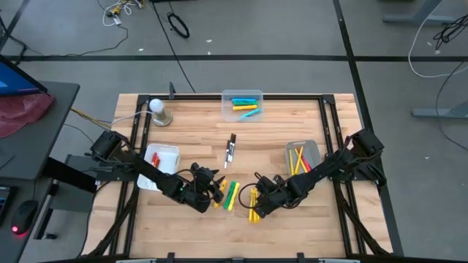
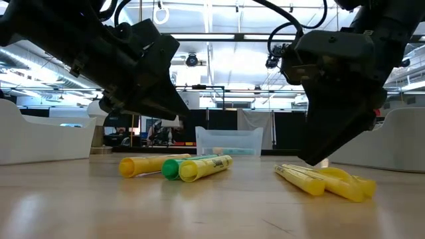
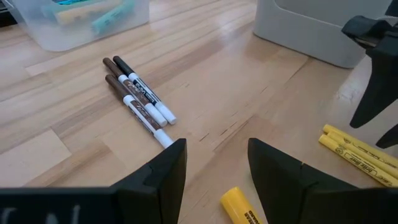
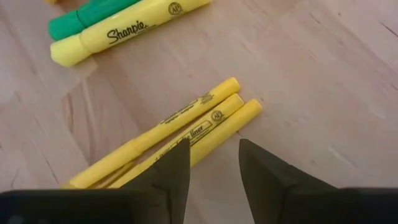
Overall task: Pick & Place Markers
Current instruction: Put the yellow pen into the gray bin
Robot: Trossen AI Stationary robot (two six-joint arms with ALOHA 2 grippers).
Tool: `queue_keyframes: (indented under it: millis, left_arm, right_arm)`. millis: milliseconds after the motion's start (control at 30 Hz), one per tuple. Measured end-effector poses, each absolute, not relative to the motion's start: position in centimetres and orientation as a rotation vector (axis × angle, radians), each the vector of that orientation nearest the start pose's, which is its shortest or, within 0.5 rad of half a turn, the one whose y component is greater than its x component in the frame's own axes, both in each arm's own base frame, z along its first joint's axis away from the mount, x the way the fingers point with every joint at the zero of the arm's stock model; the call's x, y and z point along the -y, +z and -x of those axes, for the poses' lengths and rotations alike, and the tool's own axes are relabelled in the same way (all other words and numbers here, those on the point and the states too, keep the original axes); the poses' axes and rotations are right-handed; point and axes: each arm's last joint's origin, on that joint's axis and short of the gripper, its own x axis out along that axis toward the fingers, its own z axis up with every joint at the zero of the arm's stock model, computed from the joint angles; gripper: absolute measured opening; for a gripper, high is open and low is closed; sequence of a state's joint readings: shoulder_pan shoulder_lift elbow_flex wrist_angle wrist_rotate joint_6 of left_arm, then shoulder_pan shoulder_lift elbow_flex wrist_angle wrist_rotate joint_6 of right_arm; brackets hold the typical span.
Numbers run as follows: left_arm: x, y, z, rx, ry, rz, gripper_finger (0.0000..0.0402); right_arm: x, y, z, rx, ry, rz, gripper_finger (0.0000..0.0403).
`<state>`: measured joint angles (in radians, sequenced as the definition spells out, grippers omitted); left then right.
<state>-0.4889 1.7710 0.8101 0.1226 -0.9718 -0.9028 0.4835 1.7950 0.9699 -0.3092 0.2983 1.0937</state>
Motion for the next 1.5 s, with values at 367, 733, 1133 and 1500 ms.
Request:
queue_keyframes:
  millis: [367, 733, 1133, 1500]
  left_arm:
    - [12.8, 13.3, -29.2, -0.365, 0.677, 0.295, 0.0177]
    - [12.8, 13.3, -29.2, -0.364, 0.678, 0.294, 0.0177]
    - [12.8, 13.3, -29.2, -0.364, 0.677, 0.295, 0.0177]
    - [12.8, 13.3, -29.2, -0.364, 0.677, 0.295, 0.0177]
  right_arm:
    - [-14.5, 13.6, -29.6, -0.967, -0.413, -0.517, 0.0136]
    - [-14.6, 12.0, -29.9, -0.986, -0.43, -0.492, 0.0136]
    - [-14.6, 12.4, -29.6, -1.043, -0.313, -0.319, 0.0136]
    - [-14.2, 12.3, -28.4, -1.159, -0.258, -0.204, 0.0129]
